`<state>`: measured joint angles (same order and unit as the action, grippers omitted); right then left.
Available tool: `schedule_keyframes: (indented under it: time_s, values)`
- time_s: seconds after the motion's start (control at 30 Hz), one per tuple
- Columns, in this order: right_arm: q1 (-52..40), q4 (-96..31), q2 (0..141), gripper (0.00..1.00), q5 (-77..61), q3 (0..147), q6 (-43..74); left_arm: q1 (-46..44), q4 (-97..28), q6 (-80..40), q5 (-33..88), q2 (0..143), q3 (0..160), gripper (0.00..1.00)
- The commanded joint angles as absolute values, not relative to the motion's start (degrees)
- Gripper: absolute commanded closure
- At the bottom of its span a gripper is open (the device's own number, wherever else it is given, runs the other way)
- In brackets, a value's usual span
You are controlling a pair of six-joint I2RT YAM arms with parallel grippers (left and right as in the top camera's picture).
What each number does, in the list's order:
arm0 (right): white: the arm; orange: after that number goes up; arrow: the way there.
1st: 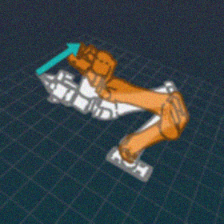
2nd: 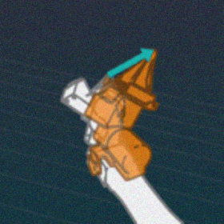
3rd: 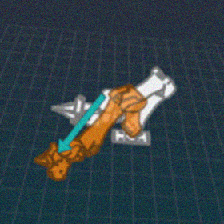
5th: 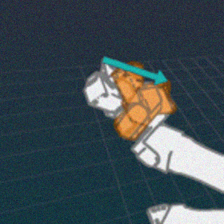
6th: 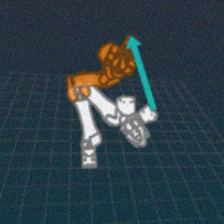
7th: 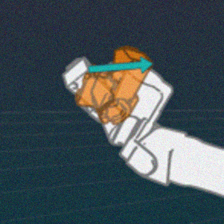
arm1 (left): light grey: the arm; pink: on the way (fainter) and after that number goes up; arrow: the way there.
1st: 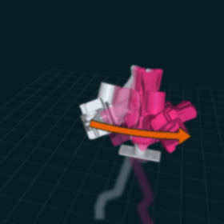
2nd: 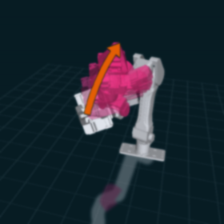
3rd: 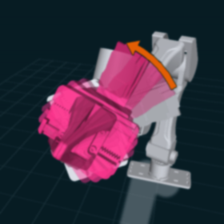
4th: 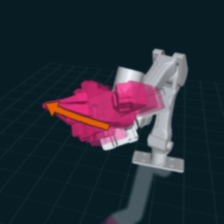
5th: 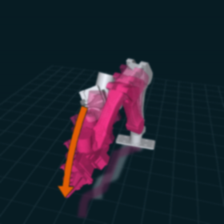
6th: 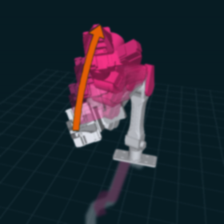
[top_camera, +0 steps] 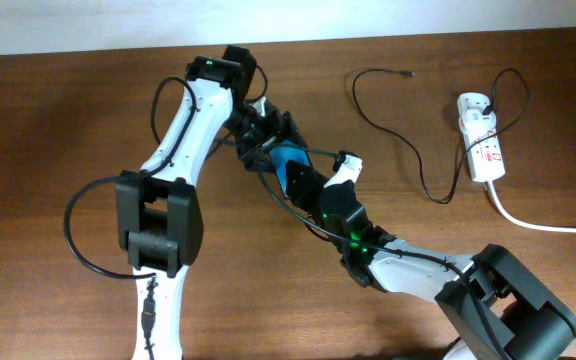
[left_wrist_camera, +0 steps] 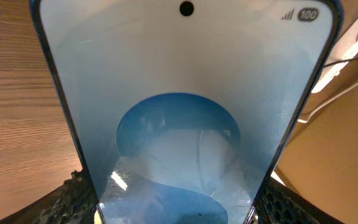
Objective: Plug charger to phone and switch on socket
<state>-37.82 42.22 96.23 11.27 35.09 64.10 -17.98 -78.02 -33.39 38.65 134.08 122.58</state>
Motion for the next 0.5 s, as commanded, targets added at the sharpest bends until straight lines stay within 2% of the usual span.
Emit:
schedule_keyframes:
  time_s: [0.0, 0.13, 0.47]
  values:
    - [-38.3, 42.2, 96.9, 0.65, 12.6, 36.1, 63.5, -19.4, -77.6, -32.7, 41.2, 134.0, 123.9, 0.39]
    - [-38.3, 42.3, 96.9, 0.73, 12.3, 36.1, 63.5, -19.4, -77.6, -32.7, 41.1, 134.0, 123.9, 0.39]
    - [-38.3, 42.5, 96.9, 0.86, 7.9, 36.1, 63.5, -19.4, -77.6, -32.7, 40.9, 134.0, 123.9, 0.38]
